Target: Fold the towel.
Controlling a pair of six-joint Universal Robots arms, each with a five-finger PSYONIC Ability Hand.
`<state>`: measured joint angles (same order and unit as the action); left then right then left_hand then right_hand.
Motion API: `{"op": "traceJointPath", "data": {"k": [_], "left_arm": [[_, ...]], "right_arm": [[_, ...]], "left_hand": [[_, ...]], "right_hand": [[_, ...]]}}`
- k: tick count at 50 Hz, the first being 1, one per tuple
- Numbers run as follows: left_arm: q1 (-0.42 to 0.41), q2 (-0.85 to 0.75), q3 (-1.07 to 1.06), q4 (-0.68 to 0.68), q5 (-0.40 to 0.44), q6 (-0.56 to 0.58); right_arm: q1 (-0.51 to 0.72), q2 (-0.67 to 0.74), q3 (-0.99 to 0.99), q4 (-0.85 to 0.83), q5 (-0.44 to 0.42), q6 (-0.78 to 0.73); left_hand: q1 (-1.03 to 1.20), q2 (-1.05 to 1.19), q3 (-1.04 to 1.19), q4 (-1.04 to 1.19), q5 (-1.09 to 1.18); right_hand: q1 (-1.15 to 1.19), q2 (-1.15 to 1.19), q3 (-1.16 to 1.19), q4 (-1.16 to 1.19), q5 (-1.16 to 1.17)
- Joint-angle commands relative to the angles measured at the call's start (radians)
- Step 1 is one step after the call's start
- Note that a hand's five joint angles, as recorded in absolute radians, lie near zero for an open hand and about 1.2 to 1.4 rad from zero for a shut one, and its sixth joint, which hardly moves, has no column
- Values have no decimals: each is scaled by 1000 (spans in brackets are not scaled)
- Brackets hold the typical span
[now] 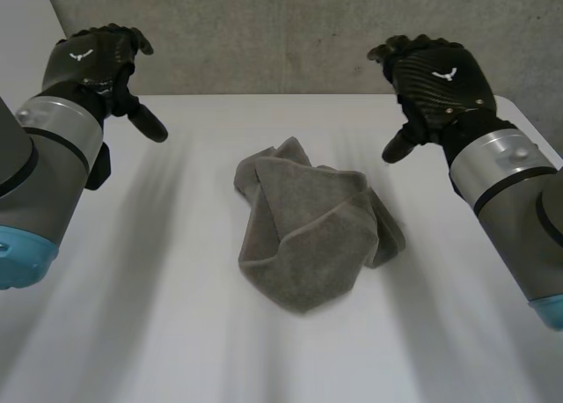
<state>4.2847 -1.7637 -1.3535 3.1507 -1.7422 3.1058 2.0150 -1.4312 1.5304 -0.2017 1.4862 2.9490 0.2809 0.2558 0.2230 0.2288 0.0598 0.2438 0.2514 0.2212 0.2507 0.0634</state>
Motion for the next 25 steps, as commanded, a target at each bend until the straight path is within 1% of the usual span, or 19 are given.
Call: {"op": "traceJointPath", "data": {"k": [1, 2, 3, 5, 10, 16, 20, 25], "left_arm": [[-19, -45, 1, 0, 45, 5], [-28, -60, 2, 0, 70, 7], [-28, -60, 2, 0, 70, 7], [-36, -92, 2, -3, 119, 8], [-36, -144, 5, 0, 162, 11], [-31, -177, 14, 5, 182, 22], [-22, -192, 16, 9, 211, 39], [-22, -191, 11, 23, 216, 40]], "right_arm": [[-24, 15, -4, 21, 46, 22], [-27, 20, -7, 25, 63, 22], [-27, 20, -7, 25, 63, 22], [-38, 37, -15, 27, 89, 24], [-61, 61, -30, 28, 104, 22], [-76, 78, -36, 42, 103, 22], [-88, 80, -36, 45, 101, 24], [-91, 80, -38, 48, 100, 25]], "left_hand": [[-85, -60, -48, -54, -38], [-85, -60, -48, -54, -38], [-85, -60, -48, -54, -38], [-85, -60, -48, -54, -38], [-85, -60, -48, -54, -38], [-85, -60, -48, -54, -38], [-85, -60, -48, -54, -38], [-85, -60, -48, -54, -38]], "right_hand": [[-69, -77, -47, -76, -63], [-69, -77, -47, -76, -63], [-69, -77, -47, -76, -63], [-69, -77, -47, -76, -63], [-69, -77, -47, -76, -63], [-69, -77, -47, -76, -63], [-69, -77, -47, -76, -63], [-69, -77, -47, -76, -63]]}}
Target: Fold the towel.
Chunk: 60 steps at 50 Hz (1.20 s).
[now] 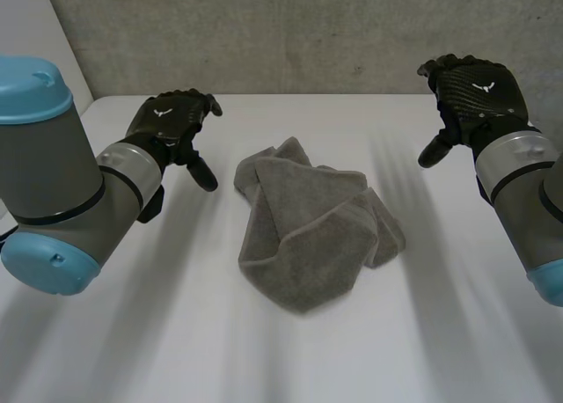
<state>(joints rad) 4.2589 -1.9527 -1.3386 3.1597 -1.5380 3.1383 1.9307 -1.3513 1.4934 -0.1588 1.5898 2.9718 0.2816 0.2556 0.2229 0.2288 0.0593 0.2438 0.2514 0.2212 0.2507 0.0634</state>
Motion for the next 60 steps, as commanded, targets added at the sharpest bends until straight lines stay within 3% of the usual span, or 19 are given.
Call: {"op": "traceJointPath", "data": {"k": [1, 15, 18, 20, 23, 37, 47, 60], "left_arm": [[6, 1, -5, 16, 12, 8], [13, 133, -14, 54, -5, -3], [15, 172, -10, 40, -40, -6], [16, 192, -2, 17, -121, -6], [15, 198, 2, 0, -178, 0], [13, 187, 2, -7, -179, 2], [16, 184, 4, -20, -108, -3], [16, 170, -10, -14, -97, 9]], "right_arm": [[-7, 0, -2, 8, -4, 3], [-27, 15, -87, 186, -62, 59], [-41, -23, -105, 215, -57, 64], [-44, -47, -108, 220, -56, 64], [-50, -80, -110, 222, -54, 66], [-45, -89, -108, 232, -57, 66], [-53, -88, -110, 229, -60, 64], [-44, -85, -102, 223, -99, 59]], "left_hand": [[-86, -60, -48, -54, -38], [-83, -57, -48, -54, -35], [-77, -51, -48, -54, -29], [-74, -48, -48, -54, -26], [-71, -45, -48, -54, -23], [-68, -42, -48, -54, -20], [-6, 20, -48, -54, 41], [-39, -13, -48, -54, 9]], "right_hand": [[-69, -77, -47, -76, -63], [-69, -77, -47, -76, -63], [-69, -77, -47, -76, -63], [-69, -77, -47, -76, -63], [-69, -77, -47, -76, -63], [-69, -77, -47, -76, -63], [-69, -77, -47, -76, -63], [-69, -77, -47, -76, -63]]}}
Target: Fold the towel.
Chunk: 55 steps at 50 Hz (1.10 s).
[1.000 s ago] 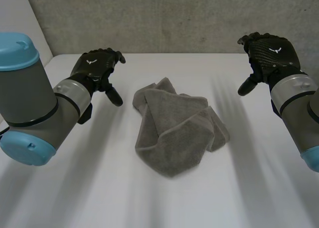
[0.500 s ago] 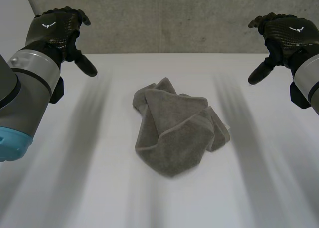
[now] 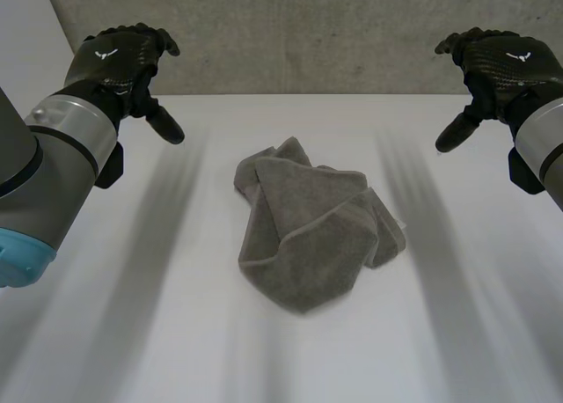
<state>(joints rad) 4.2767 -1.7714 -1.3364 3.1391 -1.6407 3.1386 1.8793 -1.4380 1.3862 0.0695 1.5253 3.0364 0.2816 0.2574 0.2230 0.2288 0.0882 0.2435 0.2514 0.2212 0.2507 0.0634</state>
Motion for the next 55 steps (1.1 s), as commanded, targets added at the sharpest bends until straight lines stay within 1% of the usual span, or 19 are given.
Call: {"op": "traceJointPath", "data": {"k": [1, 4, 6, 7, 9, 11, 16, 25, 30, 39, 42, 44, 47, 49, 50, 51, 52, 53, 55], "left_arm": [[-2, -11, -12, 7, 5, 9], [-8, -39, -12, 6, 21, 27], [-11, -60, -12, 1, 50, 54], [-11, -86, -15, 1, 88, 92], [-12, -114, -17, 1, 125, 136], [-17, -167, -17, -5, 183, 230], [-23, -238, -15, -36, 208, 325], [-26, -313, -17, -97, 219, 348], [-43, -368, -12, -166, 236, 350], [-69, -419, -14, -166, 234, 348], [-75, -442, -12, -160, 226, 347], [-77, -451, -12, -152, 223, 342], [-86, -461, -17, -119, 220, 333], [-95, -462, -21, -85, 219, 331], [-95, -462, -21, -85, 219, 331], [-97, -461, -26, -70, 219, 327], [-97, -461, -26, -70, 219, 327], [-97, -458, -32, -53, 219, 316], [-98, -451, -37, -27, 219, 294]], "right_arm": [[8, 5, 7, -5, -72, -4], [8, 19, 8, -7, -134, -4], [3, 59, 7, -11, -285, -8], [3, 59, 7, -11, -286, -8], [0, 123, -3, -1, -388, -10], [-2, 160, -6, 1, -408, -14], [-5, 284, -39, -8, -412, -22], [11, 516, -142, -11, -410, -70], [35, 579, -168, -16, -407, -71], [40, 645, -199, -23, -384, -71], [40, 659, -207, -23, -382, -71], [41, 662, -207, -22, -384, -71], [41, 659, -207, -22, -384, -71], [41, 645, -204, -14, -384, -71], [41, 645, -204, -14, -384, -71], [40, 621, -194, -13, -384, -71], [40, 620, -194, -13, -384, -71], [40, 585, -178, -14, -384, -71], [37, 554, -159, -14, -384, -71]], "left_hand": [[-39, -15, -48, -54, -20], [-42, -17, -48, -54, -23], [-45, -20, -48, -54, -26], [-45, -20, -48, -54, -26], [-45, -20, -48, -54, -26], [-45, -20, -48, -54, -26], [-42, -17, -48, -54, -23], [-24, 0, -48, -54, -5], [-24, 0, -48, -54, -5], [-18, 6, -48, -54, 1], [-21, 3, -48, -54, -2], [-21, 3, -48, -54, -2], [-21, 3, -48, -54, -2], [-21, 3, -48, -54, -2], [-21, 3, -48, -54, -2], [-21, 3, -48, -54, -2], [-21, 3, -48, -54, -2], [-24, 0, -48, -54, -5], [-24, 0, -48, -54, -5]], "right_hand": [[-69, -77, -47, -76, -63], [-69, -77, -47, -76, -63], [-69, -77, -47, -76, -63], [-69, -77, -47, -76, -63], [-69, -77, -47, -76, -63], [-69, -77, -47, -76, -63], [23, 15, -47, -76, 28], [53, 45, -47, -76, 58], [59, 51, -47, -76, 64], [164, 157, -47, -76, 170], [302, 295, -47, -76, 308], [536, 528, -47, -76, 542], [617, 609, -47, -76, 622], [832, 825, -47, -76, 838], [834, 826, -47, -76, 839], [1029, 1021, -47, -76, 1034], [1030, 1023, -47, -76, 1036], [1152, 1144, -47, -76, 1157], [1153, 1145, -47, -76, 1158]]}}
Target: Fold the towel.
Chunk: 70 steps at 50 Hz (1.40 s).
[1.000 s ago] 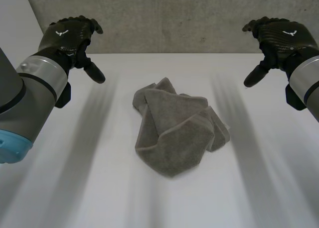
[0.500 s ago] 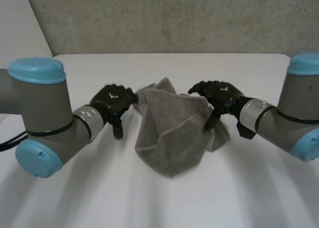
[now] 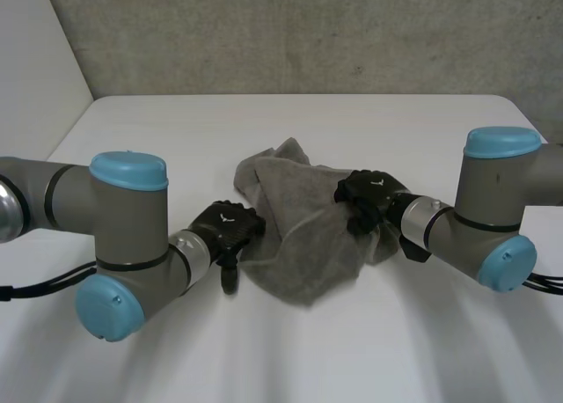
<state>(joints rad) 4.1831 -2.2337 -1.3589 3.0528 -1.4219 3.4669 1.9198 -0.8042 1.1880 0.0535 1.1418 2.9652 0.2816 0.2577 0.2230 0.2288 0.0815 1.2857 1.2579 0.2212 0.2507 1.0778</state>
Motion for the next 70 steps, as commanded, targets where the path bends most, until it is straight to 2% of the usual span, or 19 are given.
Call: {"op": "traceJointPath", "data": {"k": [1, 6, 15, 22, 29, 31, 32, 36, 42, 43, 44, 46, 51, 52, 60, 63, 64, 67, 70], "left_arm": [[-9, 12, -16, 81, -2, -61], [-17, 14, -16, 123, -3, -132], [-44, -1, -16, 124, -3, -137], [-46, -6, -14, 124, -3, -138], [-46, -18, -14, 124, -3, -140], [-46, -26, -9, 124, -3, -141], [-46, -26, -9, 124, -3, -141], [-46, -29, -5, 124, -5, -141], [-37, -17, -5, 124, -8, -143], [-32, -12, -5, 123, -8, -144], [-31, -8, -5, 121, -8, -152], [-26, 9, -5, 120, -8, -169], [-5, 68, -8, 115, -3, -215], [0, 81, -9, 113, -2, -216], [9, 144, -37, 55, 3, -207], [15, 178, -42, 26, 8, -206], [15, 196, -42, 18, 8, -206], [17, 232, -39, 12, 9, -203], [20, 265, -23, 18, 9, -197]], "right_arm": [[-8, -111, 66, -3, -1, 0], [-15, -210, 156, -4, -5, 0], [-18, -274, 216, -4, 3, 3], [-35, -294, 212, -6, 18, 12], [-54, -302, 214, -4, 131, 26], [-62, -311, 220, -3, 142, 29], [-62, -311, 220, -3, 142, 29], [-64, -337, 245, -1, 138, 21], [-87, -421, 318, 6, 130, 6], [-87, -421, 318, 6, 130, 6], [-96, -450, 346, 9, 112, -9], [-125, -509, 402, 14, 46, -69], [-168, -555, 450, 40, -17, -146], [-194, -572, 470, 80, -43, -199], [-263, -584, 478, 229, -65, -391], [-271, -586, 476, 327, -60, -588], [-271, -586, 476, 327, -60, -589], [-268, -586, 460, 389, -65, -717], [-263, -595, 435, 405, -66, -770]], "left_hand": [[-24, 0, -48, -54, 2], [-21, 3, -48, -54, 4], [-1, 23, -48, -54, 25], [166, 190, -48, -54, 192], [275, 299, -48, -54, 301], [477, 501, -48, -54, 502], [478, 502, -48, -54, 504], [721, 745, -48, -54, 747], [839, 863, -48, -54, 865], [944, 968, -48, -54, 969], [1047, 1070, -48, -54, 1072], [1114, 1138, -48, -54, 1140], [1115, 1139, -48, -54, 1140], [1115, 1139, -48, -54, 1140], [1115, 1139, -48, -54, 1140], [1115, 1139, -48, -54, 1140], [1115, 1139, -48, -54, 1140], [1115, 1139, -48, -54, 1140], [1115, 1139, -48, -54, 1140]], "right_hand": [[111, 138, -47, -76, 144], [111, 138, -47, -76, 144], [111, 138, -47, -76, 144], [111, 138, -47, -76, 144], [111, 138, -47, -76, 144], [111, 138, -47, -76, 144], [111, 138, -47, -76, 144], [111, 138, -47, -76, 144], [111, 138, -47, -76, 144], [111, 138, -47, -76, 144], [111, 138, -47, -76, 144], [111, 138, -47, -76, 144], [111, 138, -47, -76, 144], [94, 122, -47, -76, 128], [70, 98, -47, -76, 104], [56, 84, -47, -76, 89], [56, 84, -47, -76, 89], [-178, -150, -47, -76, -144], [-173, -145, -47, -76, -140]]}}
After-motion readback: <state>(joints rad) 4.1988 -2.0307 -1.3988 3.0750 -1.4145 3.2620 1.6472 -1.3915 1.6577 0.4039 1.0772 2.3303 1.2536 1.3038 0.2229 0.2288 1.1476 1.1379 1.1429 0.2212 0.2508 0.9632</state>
